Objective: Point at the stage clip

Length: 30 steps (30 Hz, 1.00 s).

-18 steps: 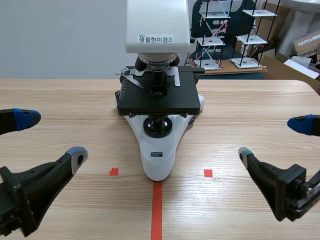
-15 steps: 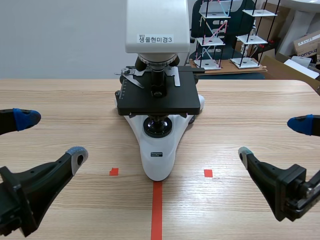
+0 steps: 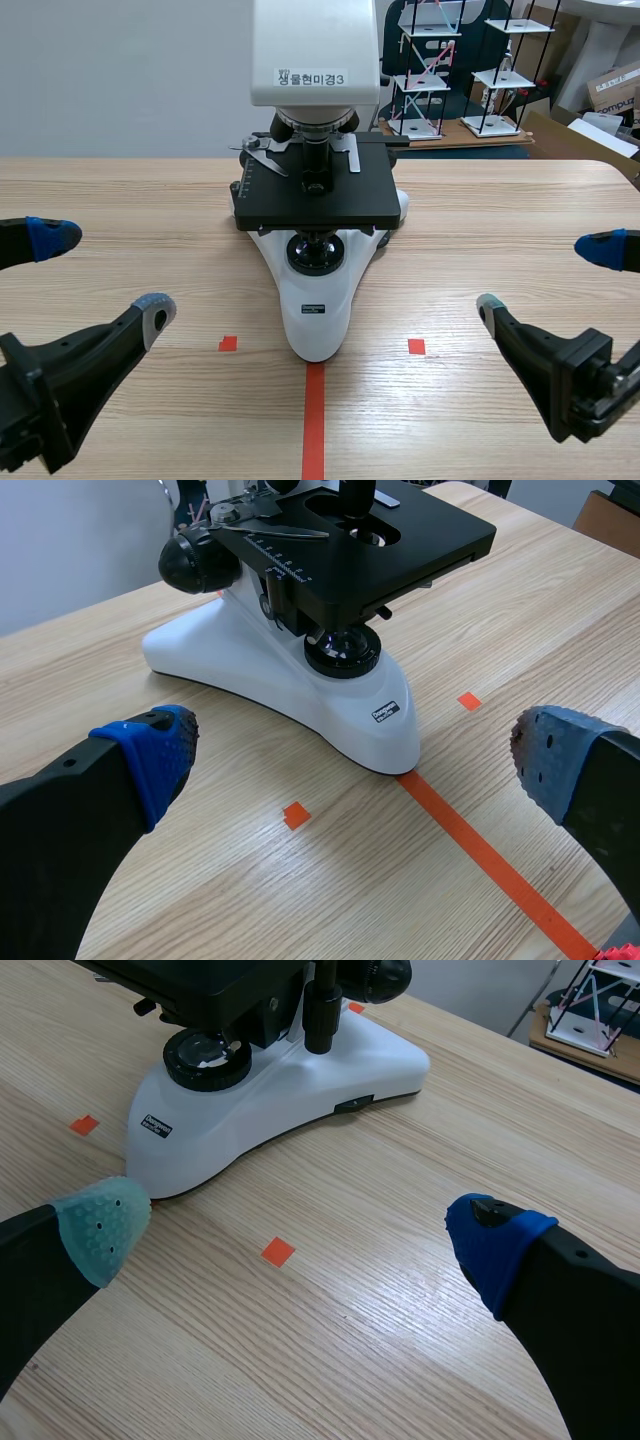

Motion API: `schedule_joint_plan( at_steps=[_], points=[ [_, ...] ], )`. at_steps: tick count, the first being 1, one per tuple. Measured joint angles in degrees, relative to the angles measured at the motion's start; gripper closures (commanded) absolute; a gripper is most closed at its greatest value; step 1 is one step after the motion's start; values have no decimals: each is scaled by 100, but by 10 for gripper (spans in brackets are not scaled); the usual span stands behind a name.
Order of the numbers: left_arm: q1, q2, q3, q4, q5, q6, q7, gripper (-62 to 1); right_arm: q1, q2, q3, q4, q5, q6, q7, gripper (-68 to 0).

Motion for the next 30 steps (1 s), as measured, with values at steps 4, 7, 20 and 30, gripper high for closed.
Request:
schedule_joint_plan(
  at_steps=[4, 7, 20, 30],
  points=[
    [0, 0, 0, 0, 0, 0, 0, -623, 0, 0, 0, 0, 0, 0, 0, -679],
    [0, 0, 0, 0, 0, 0, 0, -623, 0, 0, 0, 0, 0, 0, 0, -679],
    [0, 0, 0, 0, 0, 0, 0, -623, 0, 0, 0, 0, 0, 0, 0, -679],
    [-343, -87, 83, -63, -4, -20, 144, -623, 0, 2, 0, 0, 0, 0, 0, -679]
  ],
)
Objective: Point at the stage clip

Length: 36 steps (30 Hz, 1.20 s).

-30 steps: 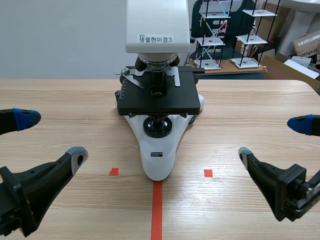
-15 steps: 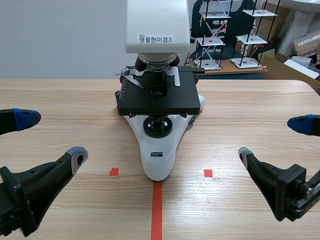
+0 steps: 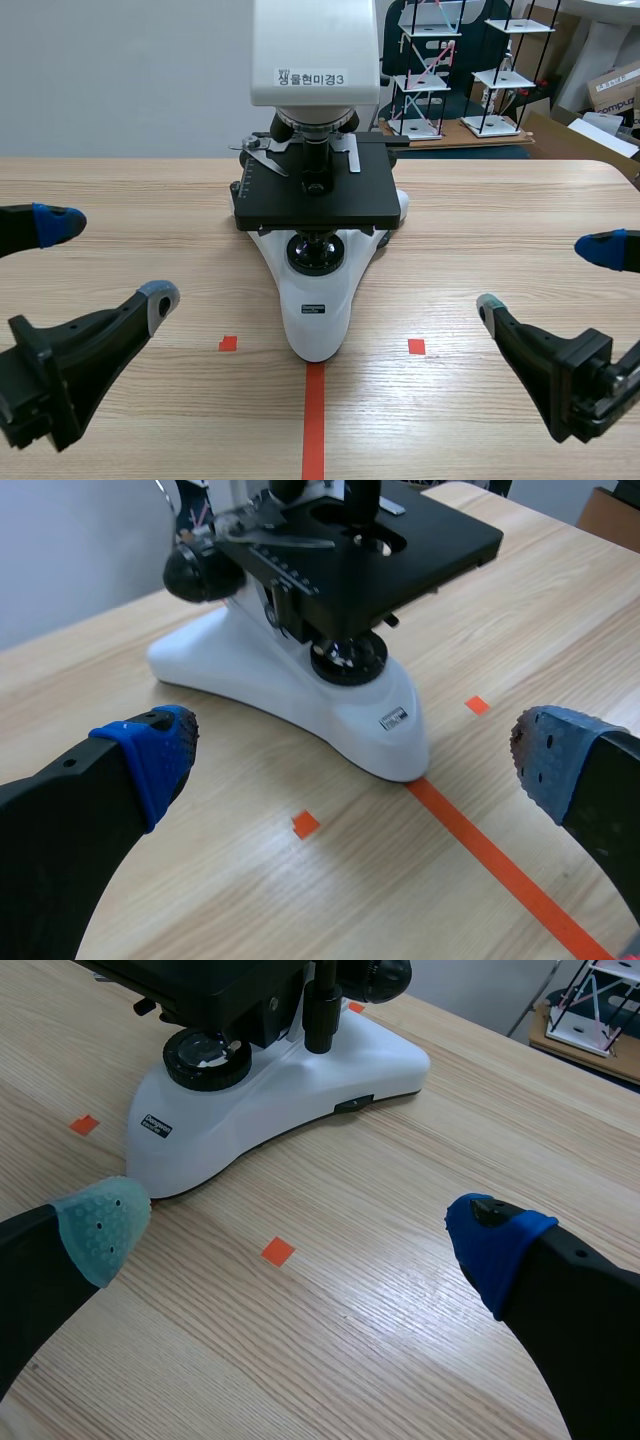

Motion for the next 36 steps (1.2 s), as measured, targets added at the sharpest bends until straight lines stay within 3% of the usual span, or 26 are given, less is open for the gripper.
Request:
schedule_joint_plan(
  at_steps=[11, 12, 15, 17, 25, 30, 36],
  points=[
    [-1635, -680, 1152, -1235, -39, -24, -37, -623, 0, -2, 0, 0, 0, 0, 0, -679],
    [-1853, -706, 1259, -1368, -39, -24, -35, -607, 0, -2, 0, 0, 0, 0, 0, -679],
    [-2527, -804, 1622, -1801, -42, -24, -37, -393, 0, 0, 0, 0, 0, 0, 0, -679],
    [-2983, -866, 1915, -2100, -39, -24, -35, -299, 0, 0, 0, 0, 0, 0, 0, -679],
    [-4725, -881, 3163, -3272, -42, -44, -527, -60, 0, -2, 0, 0, 0, 0, 0, -679],
    [-5578, -824, 3781, -3926, -39, -46, -640, -31, 0, -2, 0, 0, 0, 0, 0, -679],
    [-6188, -470, 3866, -4629, -42, -44, -647, -31, 0, -2, 0, 0, 0, 0, 0, -679]
  ],
)
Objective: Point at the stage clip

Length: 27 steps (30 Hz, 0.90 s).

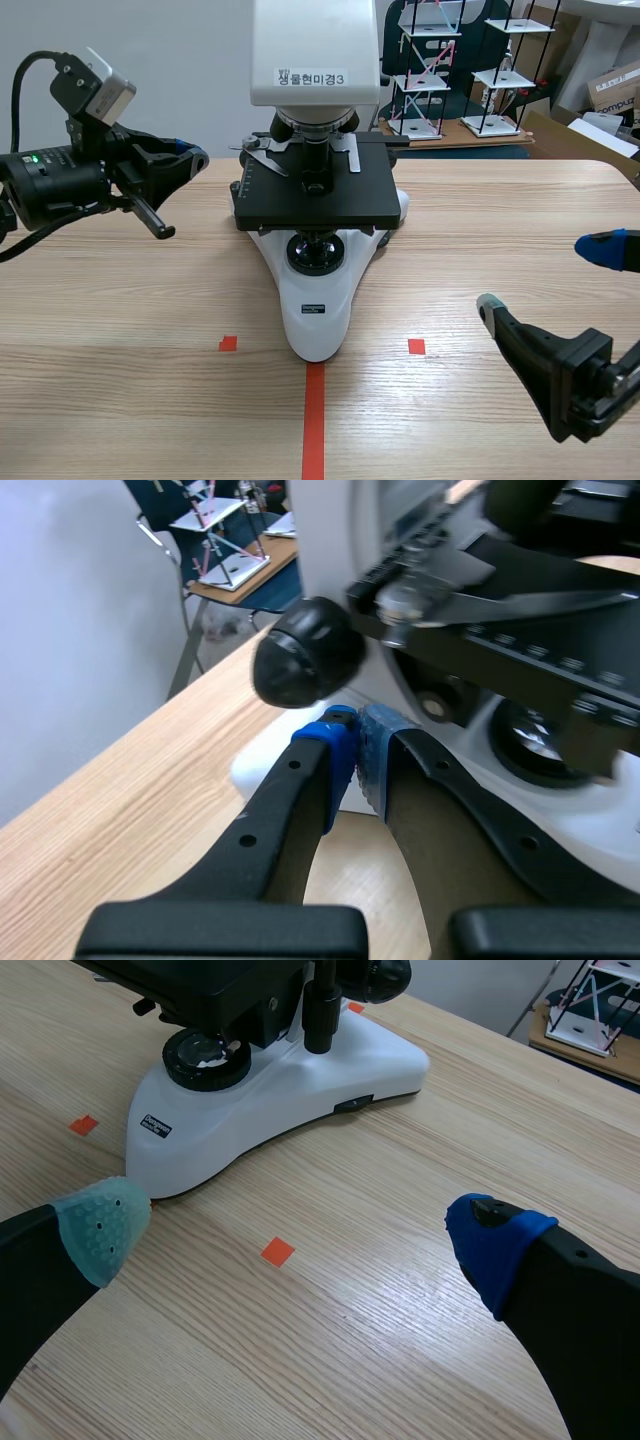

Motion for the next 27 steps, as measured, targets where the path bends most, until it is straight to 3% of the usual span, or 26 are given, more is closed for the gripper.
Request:
schedule_joint_plan(
  at_steps=[11, 27],
  points=[
    [-186, 496, 0, -286, 55, -66, -35, -32, 0, 2, 0, 0, -2, 0, 0, -679],
    [-184, 498, 0, -286, 118, -103, -37, -32, 0, 2, 0, 0, -2, 0, 0, -679]
  ],
)
